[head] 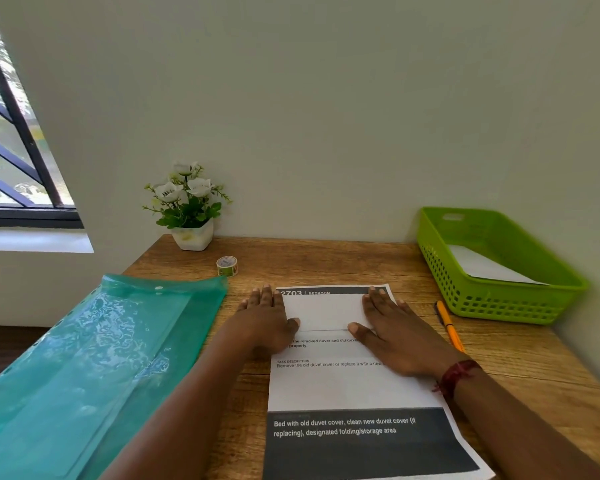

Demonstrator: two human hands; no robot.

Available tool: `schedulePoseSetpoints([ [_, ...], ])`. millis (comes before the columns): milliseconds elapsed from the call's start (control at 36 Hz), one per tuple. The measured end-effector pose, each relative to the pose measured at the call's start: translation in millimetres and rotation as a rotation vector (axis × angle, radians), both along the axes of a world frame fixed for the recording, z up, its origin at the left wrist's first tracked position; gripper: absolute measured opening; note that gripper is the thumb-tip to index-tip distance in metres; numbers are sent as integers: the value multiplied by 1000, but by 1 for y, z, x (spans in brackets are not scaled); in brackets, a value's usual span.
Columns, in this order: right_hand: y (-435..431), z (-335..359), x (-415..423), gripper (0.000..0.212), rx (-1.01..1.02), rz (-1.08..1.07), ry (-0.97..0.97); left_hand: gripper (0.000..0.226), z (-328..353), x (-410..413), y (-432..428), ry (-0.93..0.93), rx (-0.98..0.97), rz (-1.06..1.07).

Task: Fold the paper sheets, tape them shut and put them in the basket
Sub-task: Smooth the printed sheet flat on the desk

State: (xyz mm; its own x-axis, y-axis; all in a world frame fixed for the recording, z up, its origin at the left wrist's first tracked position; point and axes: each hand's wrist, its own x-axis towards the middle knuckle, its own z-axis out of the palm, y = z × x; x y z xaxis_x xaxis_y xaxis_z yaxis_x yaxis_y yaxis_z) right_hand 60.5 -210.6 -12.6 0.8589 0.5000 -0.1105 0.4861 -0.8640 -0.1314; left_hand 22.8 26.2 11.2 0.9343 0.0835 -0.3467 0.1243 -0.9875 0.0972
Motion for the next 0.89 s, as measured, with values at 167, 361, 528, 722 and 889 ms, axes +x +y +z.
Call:
schedulePoseSetpoints([
  [167, 0, 1, -1, 108, -3, 0, -4, 72, 0, 1, 1, -4, 10, -9],
  [361, 1, 1, -1, 107, 9, -3, 2, 73, -3, 3, 2, -8, 14, -14],
  [528, 0, -1, 0, 104, 40, -3, -30, 73, -5, 6, 4, -19, 3, -20],
  [722, 1, -3, -2, 97, 96, -3, -66, 65, -2, 8, 9, -84, -52, -21],
  [889, 2, -2, -3, 88, 134, 30, -80, 59, 4, 6, 7, -172, -107, -46],
])
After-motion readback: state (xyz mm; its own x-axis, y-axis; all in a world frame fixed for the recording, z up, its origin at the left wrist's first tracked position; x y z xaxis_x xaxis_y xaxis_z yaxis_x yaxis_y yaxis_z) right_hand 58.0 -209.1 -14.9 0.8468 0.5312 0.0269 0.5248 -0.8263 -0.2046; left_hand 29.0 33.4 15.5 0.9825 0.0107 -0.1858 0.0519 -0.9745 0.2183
